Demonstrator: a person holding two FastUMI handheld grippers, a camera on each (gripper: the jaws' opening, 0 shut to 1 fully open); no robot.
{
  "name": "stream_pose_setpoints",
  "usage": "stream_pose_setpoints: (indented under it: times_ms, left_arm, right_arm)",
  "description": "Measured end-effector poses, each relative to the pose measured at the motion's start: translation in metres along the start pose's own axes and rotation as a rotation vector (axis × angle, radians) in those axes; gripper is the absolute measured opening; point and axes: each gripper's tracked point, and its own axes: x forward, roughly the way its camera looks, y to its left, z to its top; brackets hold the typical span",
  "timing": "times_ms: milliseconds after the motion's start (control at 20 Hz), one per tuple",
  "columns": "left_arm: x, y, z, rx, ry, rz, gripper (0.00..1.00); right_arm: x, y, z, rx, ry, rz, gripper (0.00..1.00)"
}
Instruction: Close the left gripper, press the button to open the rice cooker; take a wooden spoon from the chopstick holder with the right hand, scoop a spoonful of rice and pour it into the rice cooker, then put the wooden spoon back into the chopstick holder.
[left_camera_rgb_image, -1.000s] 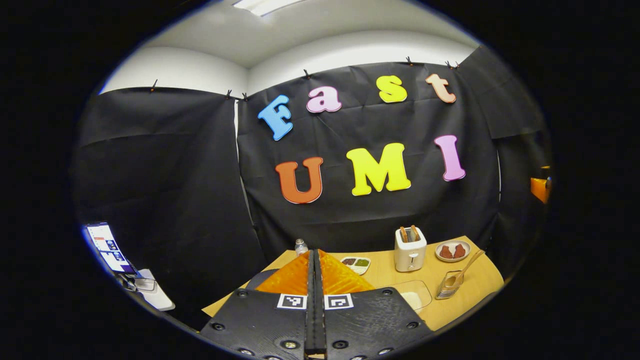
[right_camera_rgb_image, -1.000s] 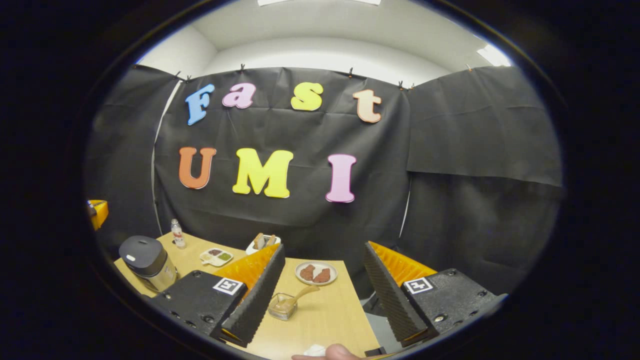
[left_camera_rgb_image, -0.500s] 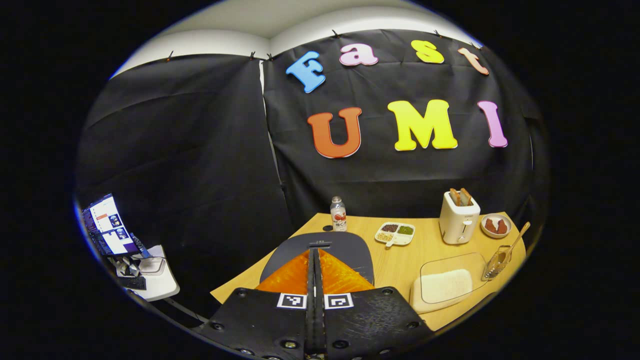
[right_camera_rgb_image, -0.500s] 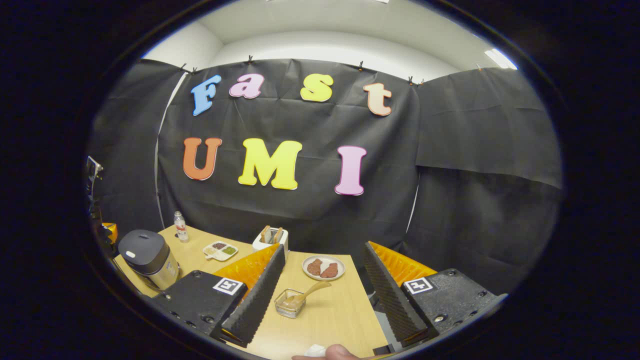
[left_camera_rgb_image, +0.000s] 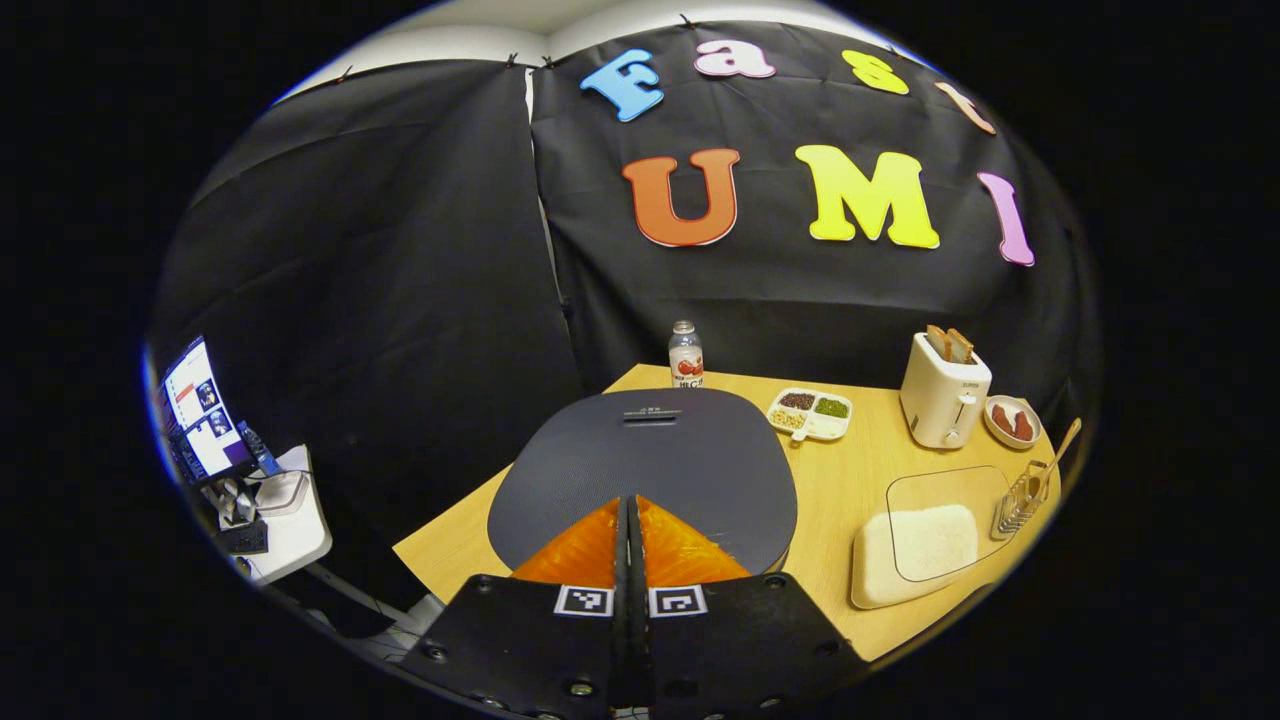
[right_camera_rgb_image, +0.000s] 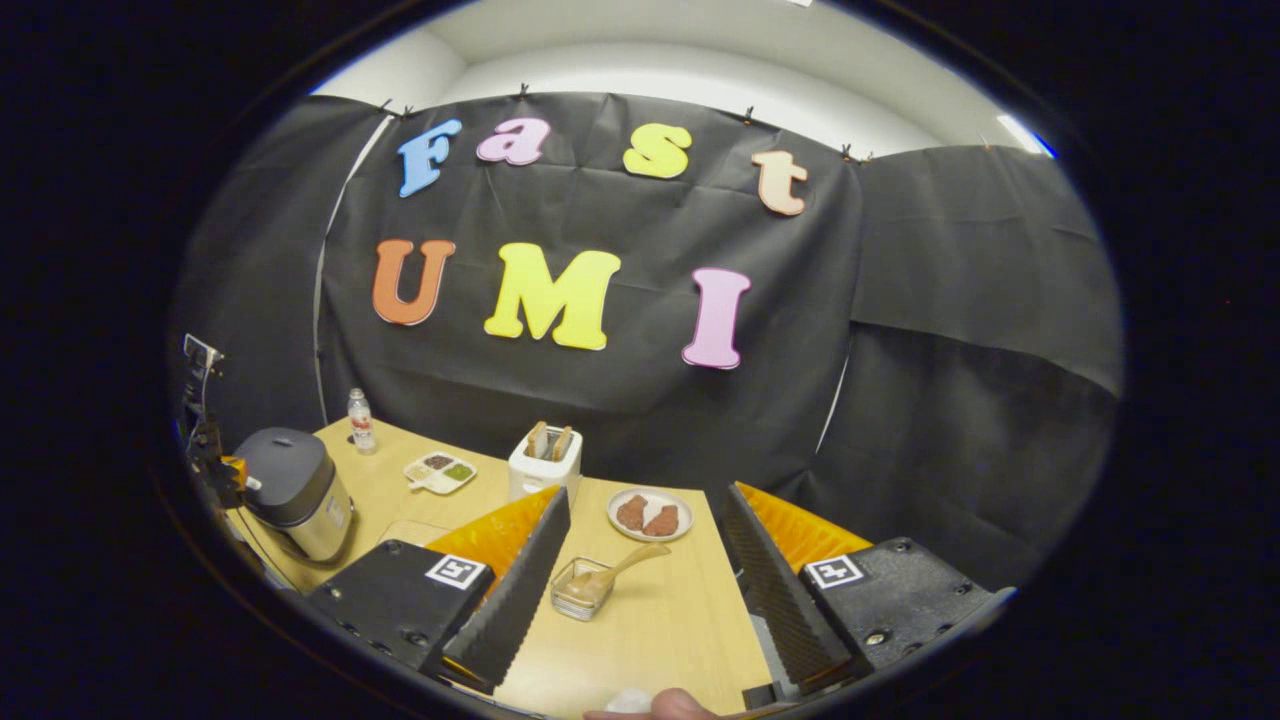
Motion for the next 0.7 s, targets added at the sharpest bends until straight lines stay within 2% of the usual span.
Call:
stream_pose_setpoints:
  times_ms: [350, 550, 650, 700]
  left_arm:
    - [0.007, 0.005, -0.021, 0.038, 0.051, 0.027, 0.00]
    - [0.007, 0.005, -0.024, -0.022, 0.084, 0.019, 0.00]
    - [0.006, 0.004, -0.027, -0.012, 0.102, 0.018, 0.00]
    - [0.008, 0.005, -0.033, 0.002, 0.107, 0.025, 0.00]
  right_arm:
    - [0.000, 0.009, -0.003, -0.025, 0.007, 0.000, 1.00]
    - [-0.002, 0.010, -0.004, -0.004, 0.013, 0.007, 0.98]
    - [-0.002, 0.009, -0.007, 0.004, 0.017, 0.009, 0.97]
    - [-0.002, 0.008, -0.006, 0.004, 0.016, 0.008, 1.00]
